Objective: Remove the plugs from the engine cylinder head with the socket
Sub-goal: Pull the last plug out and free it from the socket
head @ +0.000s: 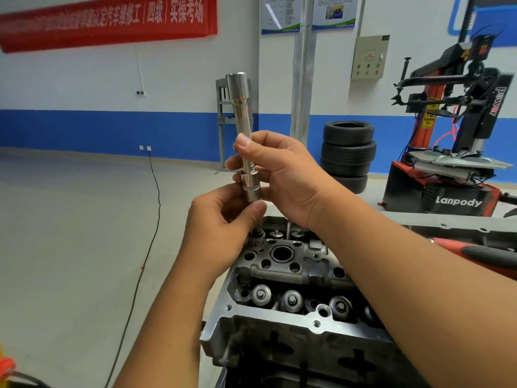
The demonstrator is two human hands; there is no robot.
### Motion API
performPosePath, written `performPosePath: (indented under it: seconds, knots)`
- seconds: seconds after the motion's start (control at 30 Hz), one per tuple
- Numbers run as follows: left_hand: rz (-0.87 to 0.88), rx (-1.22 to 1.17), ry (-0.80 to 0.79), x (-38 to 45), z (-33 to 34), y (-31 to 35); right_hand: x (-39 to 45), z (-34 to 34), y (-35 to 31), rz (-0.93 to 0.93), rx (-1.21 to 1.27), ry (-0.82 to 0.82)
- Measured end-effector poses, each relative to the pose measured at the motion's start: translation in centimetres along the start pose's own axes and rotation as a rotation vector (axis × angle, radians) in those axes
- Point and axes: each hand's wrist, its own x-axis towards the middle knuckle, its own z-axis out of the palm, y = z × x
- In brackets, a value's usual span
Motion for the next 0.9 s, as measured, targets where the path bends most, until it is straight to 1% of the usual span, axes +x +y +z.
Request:
performPosePath:
  seconds: [0.07, 0.1, 0.3, 0.33, 0.47, 0.5, 0.63, 0.7, 0.83, 0.9]
  knots:
    - [-0.004, -0.044, -0.059, 0.02, 0.03, 0.09, 0.05, -0.01, -0.02, 0.004, -0.005, 0.008]
    - [-0.011, -0.049, -0.058, 0.08, 0.08, 0.06, 0.08, -0.01, -0.06, 0.008, 0.000, 0.011]
    - [0.014, 0.006, 0.113, 0.13, 0.39, -0.06, 0.16, -0.11, 0.03, 0.005, 0.028, -0.019]
    - [0.015, -0.006, 0.112, 0.09, 0.31, -0.05, 0.16, -0.16, 0.08, 0.004, 0.026, -0.022]
    - [-0.028, -0.076, -0.002, 0.09, 0.30, -0.02, 0.28, -0.30, 0.06, 0.012, 0.000, -0.011]
    - [-0.031, -0.080, -0.005, 0.09, 0.35, 0.00, 0.31, -0.32, 0.05, 0.014, 0.002, -0.010]
    - [0.004, 0.016, 0.096, 0.02, 0.53, -0.08, 0.38, -0.28, 0.04, 0.011, 0.036, -0.020]
    - [0.006, 0.027, 0.116, -0.01, 0.44, -0.16, 0.36, -0.31, 0.08, 0.012, 0.044, -0.023]
    - [-0.027, -0.051, -0.009, 0.04, 0.14, -0.16, 0.34, -0.41, 0.22, 0.025, 0.005, -0.011]
    - [-0.019, -0.039, -0.010, 0.04, 0.21, -0.11, 0.37, -0.33, 0.18, 0.026, 0.008, -0.004]
